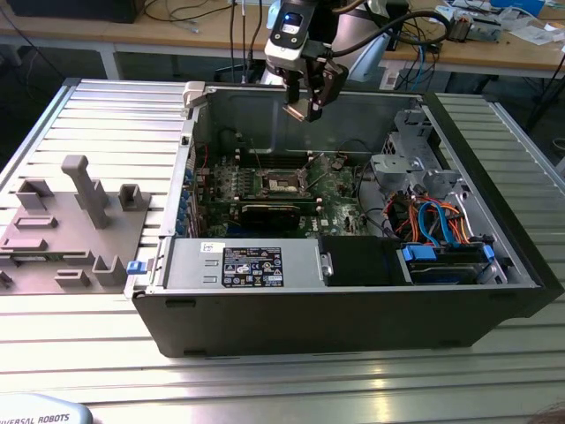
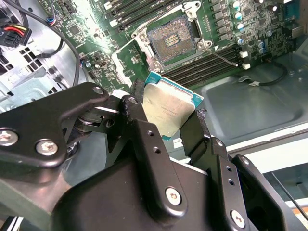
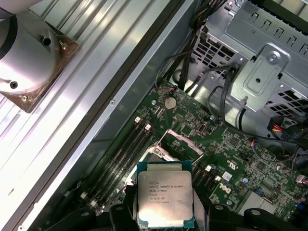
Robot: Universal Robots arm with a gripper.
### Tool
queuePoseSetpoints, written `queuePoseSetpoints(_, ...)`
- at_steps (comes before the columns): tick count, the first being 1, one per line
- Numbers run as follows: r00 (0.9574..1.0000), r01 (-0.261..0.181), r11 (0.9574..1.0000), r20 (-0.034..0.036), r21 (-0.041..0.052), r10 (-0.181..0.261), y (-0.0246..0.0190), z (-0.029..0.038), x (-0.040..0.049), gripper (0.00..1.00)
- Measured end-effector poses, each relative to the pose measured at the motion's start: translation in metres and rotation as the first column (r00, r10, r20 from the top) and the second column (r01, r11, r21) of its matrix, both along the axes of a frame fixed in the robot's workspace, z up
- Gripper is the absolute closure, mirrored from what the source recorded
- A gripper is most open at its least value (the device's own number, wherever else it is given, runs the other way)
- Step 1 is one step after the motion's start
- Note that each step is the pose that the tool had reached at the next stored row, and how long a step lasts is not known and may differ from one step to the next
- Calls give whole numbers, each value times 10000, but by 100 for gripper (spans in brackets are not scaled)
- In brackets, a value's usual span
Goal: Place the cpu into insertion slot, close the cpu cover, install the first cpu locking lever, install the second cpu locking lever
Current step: 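Place the cpu into insertion slot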
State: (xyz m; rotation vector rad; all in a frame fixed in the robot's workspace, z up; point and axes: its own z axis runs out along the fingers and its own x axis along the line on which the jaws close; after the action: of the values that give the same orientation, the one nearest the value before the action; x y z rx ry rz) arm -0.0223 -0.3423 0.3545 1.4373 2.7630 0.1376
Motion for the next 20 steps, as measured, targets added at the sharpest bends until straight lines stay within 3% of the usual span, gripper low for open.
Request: queuePoseSetpoints(20, 9998, 219, 9998, 0, 0, -219, 0, 0, 0, 46)
